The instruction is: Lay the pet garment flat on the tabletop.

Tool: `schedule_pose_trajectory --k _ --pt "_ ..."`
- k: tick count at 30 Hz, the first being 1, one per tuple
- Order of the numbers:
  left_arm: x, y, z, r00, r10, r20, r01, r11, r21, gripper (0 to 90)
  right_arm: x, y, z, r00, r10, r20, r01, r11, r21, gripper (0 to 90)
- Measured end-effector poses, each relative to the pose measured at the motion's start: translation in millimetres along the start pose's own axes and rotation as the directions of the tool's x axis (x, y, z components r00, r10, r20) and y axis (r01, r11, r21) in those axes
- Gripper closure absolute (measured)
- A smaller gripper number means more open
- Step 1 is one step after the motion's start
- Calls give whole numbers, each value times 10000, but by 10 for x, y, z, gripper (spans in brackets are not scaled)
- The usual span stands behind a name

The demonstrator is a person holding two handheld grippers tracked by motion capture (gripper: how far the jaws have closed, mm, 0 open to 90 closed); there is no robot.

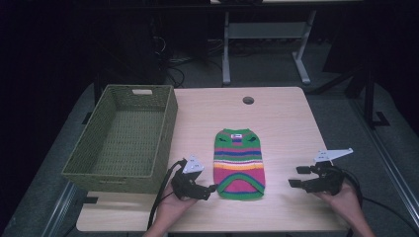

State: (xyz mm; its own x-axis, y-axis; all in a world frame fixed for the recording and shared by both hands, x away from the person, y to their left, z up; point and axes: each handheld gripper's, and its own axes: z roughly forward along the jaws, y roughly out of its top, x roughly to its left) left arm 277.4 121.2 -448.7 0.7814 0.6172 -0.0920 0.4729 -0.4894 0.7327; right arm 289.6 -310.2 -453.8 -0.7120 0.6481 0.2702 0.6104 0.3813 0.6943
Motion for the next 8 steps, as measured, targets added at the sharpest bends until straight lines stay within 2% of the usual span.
schedule_pose_trajectory --k 5,8 --pt "-52 -85 -66 10000 -4 81 5 10000 -66 201 108 -156 -42 9999 63 137 -60 9997 -229 273" --pt "-94 -135 -127 9999 85 69 -83 9997 -243 201 194 -247 -93 9996 -131 249 140 9993 -360 272"
